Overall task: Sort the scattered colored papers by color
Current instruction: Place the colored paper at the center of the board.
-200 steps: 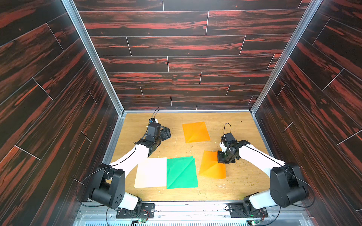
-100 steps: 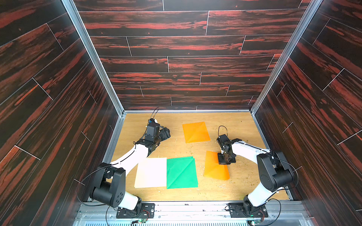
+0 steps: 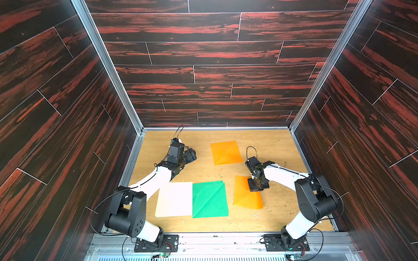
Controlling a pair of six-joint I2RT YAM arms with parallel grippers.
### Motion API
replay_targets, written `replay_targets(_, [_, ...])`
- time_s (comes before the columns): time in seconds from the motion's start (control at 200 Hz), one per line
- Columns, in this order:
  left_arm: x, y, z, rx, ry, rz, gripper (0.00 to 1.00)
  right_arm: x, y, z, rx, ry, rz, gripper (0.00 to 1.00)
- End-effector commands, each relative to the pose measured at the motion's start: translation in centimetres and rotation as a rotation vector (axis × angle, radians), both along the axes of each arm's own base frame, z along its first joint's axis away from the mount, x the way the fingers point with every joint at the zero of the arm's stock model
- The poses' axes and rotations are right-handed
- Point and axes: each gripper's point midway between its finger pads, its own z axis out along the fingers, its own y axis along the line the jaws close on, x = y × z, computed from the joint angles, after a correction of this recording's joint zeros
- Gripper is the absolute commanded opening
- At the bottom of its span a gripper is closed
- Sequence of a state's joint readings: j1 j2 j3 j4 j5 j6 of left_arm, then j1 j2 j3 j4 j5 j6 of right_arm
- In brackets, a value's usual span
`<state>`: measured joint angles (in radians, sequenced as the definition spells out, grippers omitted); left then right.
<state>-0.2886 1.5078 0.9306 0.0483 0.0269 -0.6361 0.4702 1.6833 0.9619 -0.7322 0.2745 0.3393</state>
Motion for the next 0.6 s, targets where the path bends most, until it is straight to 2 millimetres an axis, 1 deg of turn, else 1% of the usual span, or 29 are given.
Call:
replay_targets(0.0, [-0.1, 0.1, -0.6, -0.002, 0.01, -0.004, 0.78, -0.2, -0.9, 0.7, -0.057, -0.008, -0.008, 0.06])
replay_targets(0.04, [0.0, 0.1, -0.6, -0.005, 0.01, -0.004, 0.78, -0.1, -1.1, 0.7, -0.076, -0.011, -0.013, 0.08])
replay_targets(0.12, [0.0, 0.0, -0.7, -0.007, 0.012, -0.008, 0.78, 0.0, -1.8, 0.8, -0.126, -0.02, -0.027, 0.18])
replay_targets(0.24, [0.0, -0.1, -1.0, -0.007, 0.02, -0.01, 0.78, 0.5, -2.1, 1.3, -0.148, -0.046, -0.046, 0.28])
replay_targets(0.371, [0.0, -0.1, -1.2, -0.008, 0.024, -0.013, 0.78, 0.9, -2.4, 1.9, -0.165, -0.07, -0.062, 0.34])
replay_targets(0.596, [0.0, -0.1, -1.1, -0.011, 0.022, -0.014, 0.78, 1.2, -2.9, 2.4, -0.187, -0.096, -0.1, 0.46])
